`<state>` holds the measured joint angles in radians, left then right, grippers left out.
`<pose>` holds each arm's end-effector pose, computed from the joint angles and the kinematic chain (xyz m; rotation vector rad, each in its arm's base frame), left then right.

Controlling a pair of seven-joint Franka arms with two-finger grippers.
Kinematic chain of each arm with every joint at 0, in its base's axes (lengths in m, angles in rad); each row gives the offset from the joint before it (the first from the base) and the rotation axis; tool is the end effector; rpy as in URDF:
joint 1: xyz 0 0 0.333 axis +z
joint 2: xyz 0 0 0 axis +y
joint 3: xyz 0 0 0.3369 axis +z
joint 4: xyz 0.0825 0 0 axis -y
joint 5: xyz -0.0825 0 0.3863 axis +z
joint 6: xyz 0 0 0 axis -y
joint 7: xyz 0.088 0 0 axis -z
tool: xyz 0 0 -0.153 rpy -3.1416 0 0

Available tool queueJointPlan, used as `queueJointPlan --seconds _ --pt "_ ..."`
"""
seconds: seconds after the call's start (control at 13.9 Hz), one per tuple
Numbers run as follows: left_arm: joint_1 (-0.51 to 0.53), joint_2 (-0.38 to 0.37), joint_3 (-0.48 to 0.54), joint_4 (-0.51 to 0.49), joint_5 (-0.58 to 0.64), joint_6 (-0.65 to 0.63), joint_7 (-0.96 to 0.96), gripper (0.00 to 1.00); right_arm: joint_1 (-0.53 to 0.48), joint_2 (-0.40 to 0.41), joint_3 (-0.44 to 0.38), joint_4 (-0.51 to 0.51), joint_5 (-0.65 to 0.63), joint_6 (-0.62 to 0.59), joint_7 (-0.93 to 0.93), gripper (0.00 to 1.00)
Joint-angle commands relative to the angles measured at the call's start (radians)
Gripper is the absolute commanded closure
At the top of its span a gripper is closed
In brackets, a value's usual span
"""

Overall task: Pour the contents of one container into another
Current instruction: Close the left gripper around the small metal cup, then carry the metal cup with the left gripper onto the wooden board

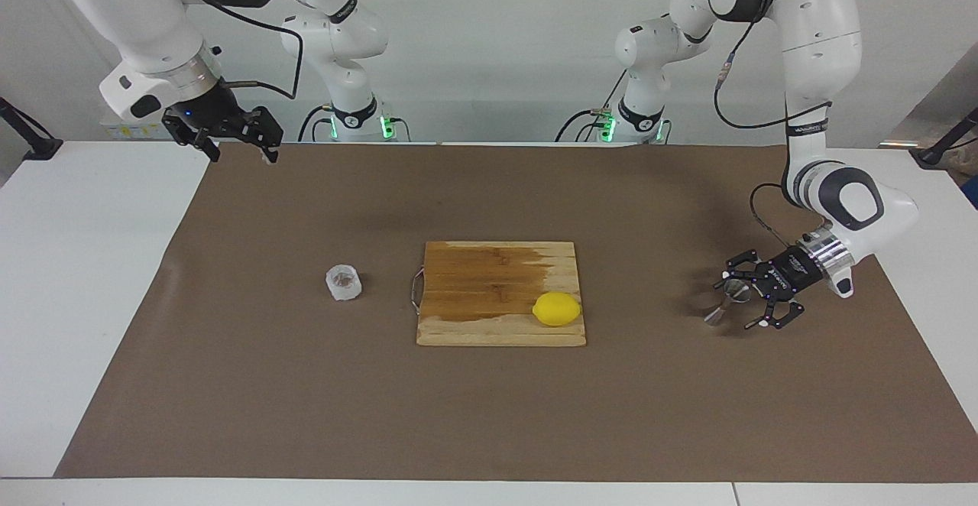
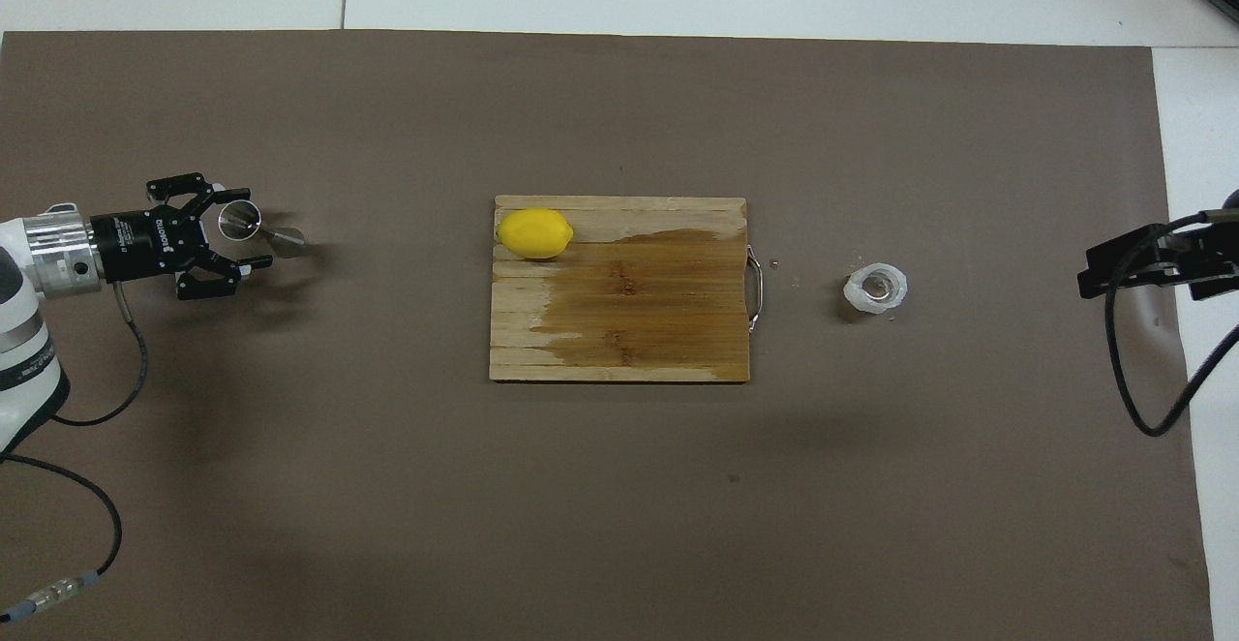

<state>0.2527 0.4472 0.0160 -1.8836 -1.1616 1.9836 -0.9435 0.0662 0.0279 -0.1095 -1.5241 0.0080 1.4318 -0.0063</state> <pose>0.6340 0.0743 0.2661 1.2900 1.8366 -0.7297 0.5451 -0.0215 0.5949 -3.1275 0.0571 0.1877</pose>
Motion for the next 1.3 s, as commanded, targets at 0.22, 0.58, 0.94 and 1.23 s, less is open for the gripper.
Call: queueJointPlan --seconds 0.22,0.58,0.94,1.23 --pt "-0.015 -0.041 0.005 -0.043 -0.029 0.018 -0.003 1.00 -0.016 -0.022 0.010 -0.024 0.018 -0.002 -0.011 0.00" --pt "-0.024 -0.110 -0.004 -0.066 -0.067 -0.034 -0.044 1.00 -0.016 -0.022 0.010 -0.022 0.018 -0.002 -0.011 0.00" --pt "-0.191 -0.225 -0.004 -0.135 -0.128 -0.036 -0.040 1.00 -0.016 -0.020 0.010 -0.022 0.018 -0.002 -0.011 0.00" --pt "-0.396 -0.300 -0.004 -0.202 -0.260 0.065 -0.040 1.00 -0.016 -0.020 0.010 -0.024 0.018 -0.002 -0.011 0.00"
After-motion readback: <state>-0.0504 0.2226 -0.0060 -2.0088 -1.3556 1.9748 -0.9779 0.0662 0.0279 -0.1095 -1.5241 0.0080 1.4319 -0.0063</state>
